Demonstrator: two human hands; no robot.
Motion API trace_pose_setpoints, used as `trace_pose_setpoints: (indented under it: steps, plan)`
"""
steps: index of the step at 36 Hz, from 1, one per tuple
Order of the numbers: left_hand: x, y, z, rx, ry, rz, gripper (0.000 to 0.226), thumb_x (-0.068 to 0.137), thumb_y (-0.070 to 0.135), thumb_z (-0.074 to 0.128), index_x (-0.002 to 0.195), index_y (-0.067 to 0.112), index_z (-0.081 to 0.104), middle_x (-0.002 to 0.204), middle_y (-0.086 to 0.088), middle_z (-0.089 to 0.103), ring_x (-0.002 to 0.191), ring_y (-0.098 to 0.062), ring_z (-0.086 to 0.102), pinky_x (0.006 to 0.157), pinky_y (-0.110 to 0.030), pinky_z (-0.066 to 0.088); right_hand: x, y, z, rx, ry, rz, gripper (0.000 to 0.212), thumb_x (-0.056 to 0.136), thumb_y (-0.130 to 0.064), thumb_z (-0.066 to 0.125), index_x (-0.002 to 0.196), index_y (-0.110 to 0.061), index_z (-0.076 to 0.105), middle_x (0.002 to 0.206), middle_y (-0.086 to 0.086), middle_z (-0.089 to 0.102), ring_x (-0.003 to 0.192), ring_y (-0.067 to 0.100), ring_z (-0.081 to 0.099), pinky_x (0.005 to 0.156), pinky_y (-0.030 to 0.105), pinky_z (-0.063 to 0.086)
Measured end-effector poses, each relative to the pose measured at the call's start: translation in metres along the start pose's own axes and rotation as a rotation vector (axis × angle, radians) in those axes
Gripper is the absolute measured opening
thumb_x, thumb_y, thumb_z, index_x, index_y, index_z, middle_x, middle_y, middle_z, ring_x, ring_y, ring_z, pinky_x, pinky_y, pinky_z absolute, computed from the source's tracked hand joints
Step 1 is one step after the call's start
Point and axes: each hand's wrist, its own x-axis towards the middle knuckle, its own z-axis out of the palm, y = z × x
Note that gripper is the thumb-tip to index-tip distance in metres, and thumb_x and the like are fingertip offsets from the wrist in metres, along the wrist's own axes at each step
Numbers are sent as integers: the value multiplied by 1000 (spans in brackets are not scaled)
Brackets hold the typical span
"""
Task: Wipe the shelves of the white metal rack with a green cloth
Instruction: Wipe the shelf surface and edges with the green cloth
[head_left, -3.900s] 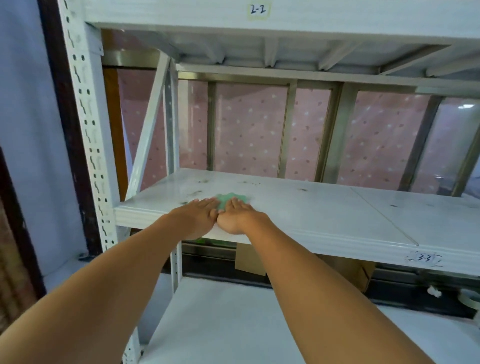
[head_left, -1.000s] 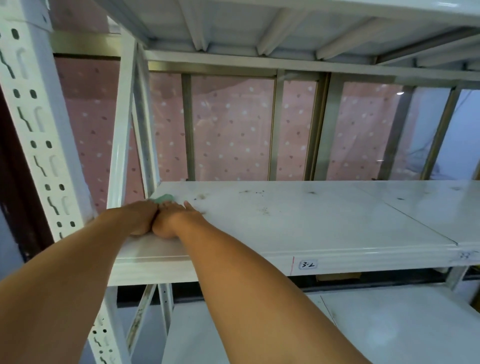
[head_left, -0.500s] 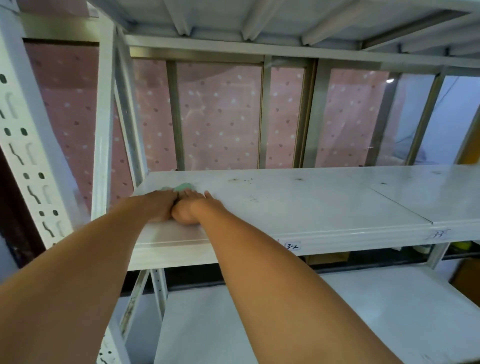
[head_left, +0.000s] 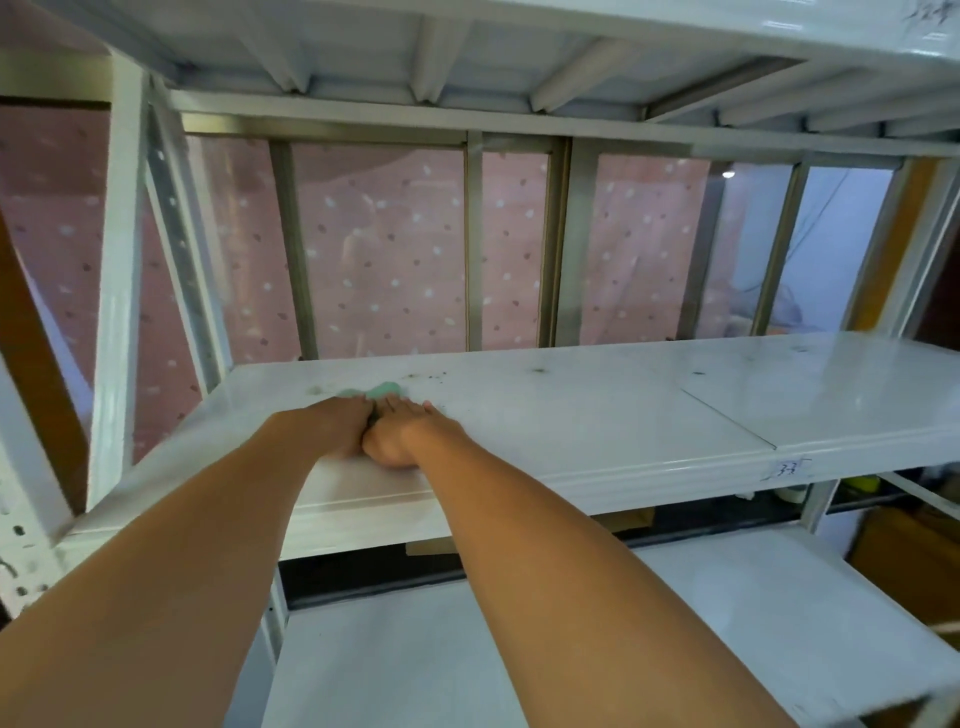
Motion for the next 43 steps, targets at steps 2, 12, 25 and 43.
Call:
trace_pose_setpoints:
  steps: [2, 12, 25, 43]
  plan:
    - [4, 16, 0, 10, 4, 14, 47, 104, 27, 40, 149, 13, 36, 151, -9, 44, 134, -25, 48, 108, -31, 36, -5, 13, -3, 27, 26, 21, 65, 102, -34, 27, 160, -15, 5, 167, 5, 2, 153, 22, 7, 123, 41, 6]
    - [25, 101, -5, 10, 27, 103, 46, 101, 27, 44, 145, 13, 43, 147, -9, 49, 130, -25, 51, 107, -31, 37, -20, 95, -15, 20, 32, 101, 66, 97, -33, 34, 159, -16, 17, 166, 4, 11, 149, 27, 22, 119, 47, 23]
    - [60, 217, -6, -135, 12, 88, 40, 103, 23, 38, 140, 11, 47, 141, -10, 53, 122, -24, 54, 105, -29, 36, -73, 207, -39, 23, 68, 163, 60, 98, -33, 40, 155, -20, 28, 155, 7, 39, 135, 30, 44, 111, 46, 37]
    - [105, 373, -8, -284, 27, 85, 37, 99, 15, 39, 130, 11, 58, 130, -13, 60, 117, -30, 58, 108, -40, 42, -129, 362, -68, -55, 65, 123, 58, 103, -28, 31, 158, -20, 17, 164, 3, 18, 149, 23, 22, 118, 40, 18]
